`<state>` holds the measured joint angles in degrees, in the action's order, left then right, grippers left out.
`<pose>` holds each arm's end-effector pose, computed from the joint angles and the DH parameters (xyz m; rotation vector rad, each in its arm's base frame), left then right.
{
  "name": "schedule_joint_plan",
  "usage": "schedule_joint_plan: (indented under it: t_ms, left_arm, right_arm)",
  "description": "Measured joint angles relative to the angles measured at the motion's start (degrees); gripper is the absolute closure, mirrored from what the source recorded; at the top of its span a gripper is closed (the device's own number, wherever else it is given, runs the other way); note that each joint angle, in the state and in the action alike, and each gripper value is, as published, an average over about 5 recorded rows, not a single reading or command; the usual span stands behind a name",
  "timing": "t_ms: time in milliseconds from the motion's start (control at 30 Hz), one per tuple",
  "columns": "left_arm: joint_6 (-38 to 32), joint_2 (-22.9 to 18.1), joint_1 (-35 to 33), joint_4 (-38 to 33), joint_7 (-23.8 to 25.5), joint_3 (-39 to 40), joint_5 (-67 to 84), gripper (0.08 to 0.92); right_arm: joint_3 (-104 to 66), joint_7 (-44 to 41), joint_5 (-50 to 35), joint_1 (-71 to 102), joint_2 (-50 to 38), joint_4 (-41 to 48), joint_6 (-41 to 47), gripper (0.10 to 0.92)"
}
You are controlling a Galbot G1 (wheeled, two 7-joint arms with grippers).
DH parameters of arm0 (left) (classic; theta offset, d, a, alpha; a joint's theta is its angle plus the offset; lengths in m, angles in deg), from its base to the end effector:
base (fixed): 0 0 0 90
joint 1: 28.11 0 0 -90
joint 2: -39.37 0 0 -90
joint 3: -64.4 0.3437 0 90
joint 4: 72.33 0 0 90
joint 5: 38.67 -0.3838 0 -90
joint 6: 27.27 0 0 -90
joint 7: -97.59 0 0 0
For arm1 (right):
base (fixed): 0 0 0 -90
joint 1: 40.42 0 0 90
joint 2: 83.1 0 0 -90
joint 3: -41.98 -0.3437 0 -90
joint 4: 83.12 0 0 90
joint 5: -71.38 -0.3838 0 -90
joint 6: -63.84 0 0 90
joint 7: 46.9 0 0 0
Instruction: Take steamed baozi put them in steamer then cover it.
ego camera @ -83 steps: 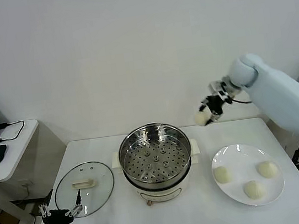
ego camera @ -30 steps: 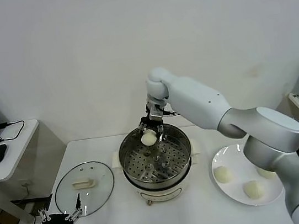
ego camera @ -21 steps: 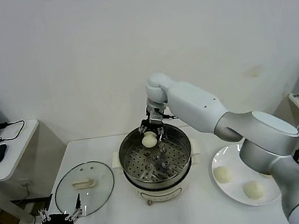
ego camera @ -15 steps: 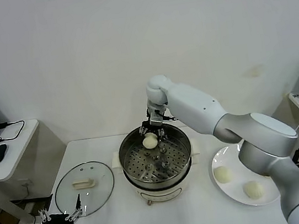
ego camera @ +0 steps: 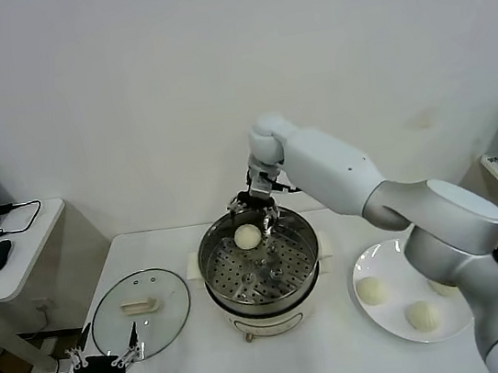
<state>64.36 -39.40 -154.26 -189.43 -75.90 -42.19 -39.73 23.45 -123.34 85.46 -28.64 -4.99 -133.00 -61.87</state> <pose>0.1779 0.1286 -0.3116 0.0521 -2.9268 -0.4796 0.6413 0.1505 -0.0385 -2.1094 0.7440 -2.1791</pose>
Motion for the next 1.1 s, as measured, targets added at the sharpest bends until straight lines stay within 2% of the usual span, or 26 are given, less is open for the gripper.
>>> schedule_joint_plan:
  t_ms: [267, 500, 767, 1100]
  left_arm:
    - [0.6, 1.0, 0.2, -0.1, 0.4, 0.7, 0.2, 0.177]
    - [1.0, 1.6, 0.0, -0.2, 0.6, 1.4, 0.3, 0.177]
    - [1.5, 1.4, -0.8, -1.4, 0.8, 1.8, 0.3, 0.177]
    - [1.5, 0.6, -2.1, -2.6, 0.7, 2.1, -0.4, 0.177]
  right_arm:
    - [1.3, -0.4, -11.6, -3.1, -11.7, -9.8, 15.1, 0.203]
    - [0.7, -0.3, -17.0, -3.4, -24.5, -19.8, 32.8, 0.203]
    - [-0.3, -1.0, -17.5, -1.0, -37.4, -30.4, 47.2, 0.203]
    - [-5.2, -1.1, -12.7, 10.4, -46.3, -38.1, 54.0, 0.203]
